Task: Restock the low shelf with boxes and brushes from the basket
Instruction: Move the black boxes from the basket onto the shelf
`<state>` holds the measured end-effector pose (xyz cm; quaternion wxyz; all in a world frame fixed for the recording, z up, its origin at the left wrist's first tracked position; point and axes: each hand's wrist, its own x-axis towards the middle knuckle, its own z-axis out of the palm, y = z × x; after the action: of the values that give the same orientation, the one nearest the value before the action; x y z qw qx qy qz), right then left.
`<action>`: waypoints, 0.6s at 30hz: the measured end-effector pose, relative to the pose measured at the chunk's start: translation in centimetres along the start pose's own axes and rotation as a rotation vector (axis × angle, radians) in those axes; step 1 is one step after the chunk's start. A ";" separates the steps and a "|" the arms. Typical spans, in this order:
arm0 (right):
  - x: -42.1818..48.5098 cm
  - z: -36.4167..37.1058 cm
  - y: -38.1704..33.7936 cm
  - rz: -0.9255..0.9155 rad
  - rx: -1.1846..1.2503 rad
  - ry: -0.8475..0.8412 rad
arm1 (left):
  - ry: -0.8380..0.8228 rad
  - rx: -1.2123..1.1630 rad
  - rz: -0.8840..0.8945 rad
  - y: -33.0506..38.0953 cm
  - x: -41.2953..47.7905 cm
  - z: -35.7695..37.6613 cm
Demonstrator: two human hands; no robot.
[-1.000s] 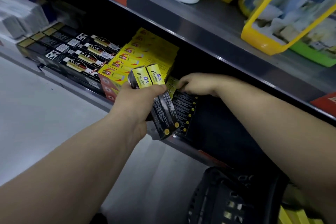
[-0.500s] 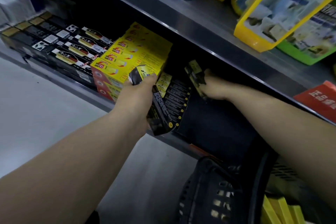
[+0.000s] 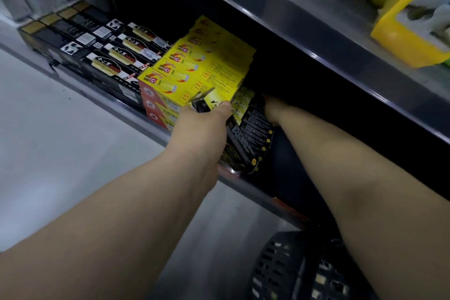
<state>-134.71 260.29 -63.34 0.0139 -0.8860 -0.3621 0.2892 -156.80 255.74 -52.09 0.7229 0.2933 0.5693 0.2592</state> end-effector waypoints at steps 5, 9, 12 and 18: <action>-2.5 -2.4 0.0 -0.115 -0.349 -0.126 | 0.000 0.000 -0.009 -0.5 -0.2 0.6; -7.9 -4.9 -1.5 -0.269 -0.265 -0.197 | 0.007 0.042 0.003 -0.7 -0.4 0.5; -15.2 -5.9 -1.1 -0.412 0.256 -0.550 | 0.038 0.039 -0.004 -0.3 -1.0 0.3; -19.8 -5.6 -0.4 -0.620 -0.244 -0.189 | -0.069 0.013 -0.024 0.8 -2.7 0.2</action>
<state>-143.34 248.74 -48.60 -0.0384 -0.6985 -0.6455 0.3065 -157.25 254.37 -49.69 0.7433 0.2998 0.5493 0.2366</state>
